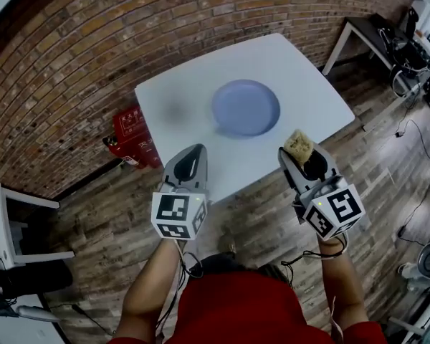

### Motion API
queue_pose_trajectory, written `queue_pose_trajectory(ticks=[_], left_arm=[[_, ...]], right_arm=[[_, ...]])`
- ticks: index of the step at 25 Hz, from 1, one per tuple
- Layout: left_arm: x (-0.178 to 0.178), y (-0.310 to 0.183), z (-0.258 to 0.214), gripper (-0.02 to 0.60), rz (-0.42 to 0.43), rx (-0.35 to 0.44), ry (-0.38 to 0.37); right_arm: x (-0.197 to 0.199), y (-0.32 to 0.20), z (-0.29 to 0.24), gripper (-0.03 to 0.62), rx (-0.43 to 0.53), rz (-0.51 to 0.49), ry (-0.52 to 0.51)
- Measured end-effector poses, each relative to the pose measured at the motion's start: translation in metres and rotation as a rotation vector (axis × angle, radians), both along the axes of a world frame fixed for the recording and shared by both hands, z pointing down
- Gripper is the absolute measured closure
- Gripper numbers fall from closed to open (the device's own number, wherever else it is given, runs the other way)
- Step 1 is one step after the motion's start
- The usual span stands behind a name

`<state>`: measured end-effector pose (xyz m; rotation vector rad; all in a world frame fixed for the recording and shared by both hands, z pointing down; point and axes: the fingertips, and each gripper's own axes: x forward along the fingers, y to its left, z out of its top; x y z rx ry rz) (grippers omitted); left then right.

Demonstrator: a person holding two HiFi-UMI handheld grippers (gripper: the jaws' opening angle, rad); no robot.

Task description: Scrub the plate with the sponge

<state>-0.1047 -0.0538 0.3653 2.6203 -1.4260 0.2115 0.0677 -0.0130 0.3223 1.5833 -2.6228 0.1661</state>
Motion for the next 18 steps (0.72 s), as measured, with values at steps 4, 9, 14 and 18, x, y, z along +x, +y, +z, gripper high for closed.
queue_pose_trajectory(ticks=[4,9,14,18], left_arm=[[-0.001,-0.036,0.012,0.569,-0.001,-0.049,0.022],[-0.001,-0.067,0.022,0.568,0.001,-0.097,0.041],[0.001,-0.097,0.037,0.568,-0.026,-0.170,0.061],[0.008,-0.115,0.051,0.567,-0.028,-0.223,0.070]], right_arm=[[-0.006,-0.035,0.005,0.416,-0.011,0.002,0.010],[-0.013,-0.066,0.015,0.416,-0.050,0.007,0.025],[-0.017,-0.098,0.023,0.416,-0.080,-0.013,0.055],[-0.019,-0.124,0.030,0.416,-0.094,-0.054,0.084]])
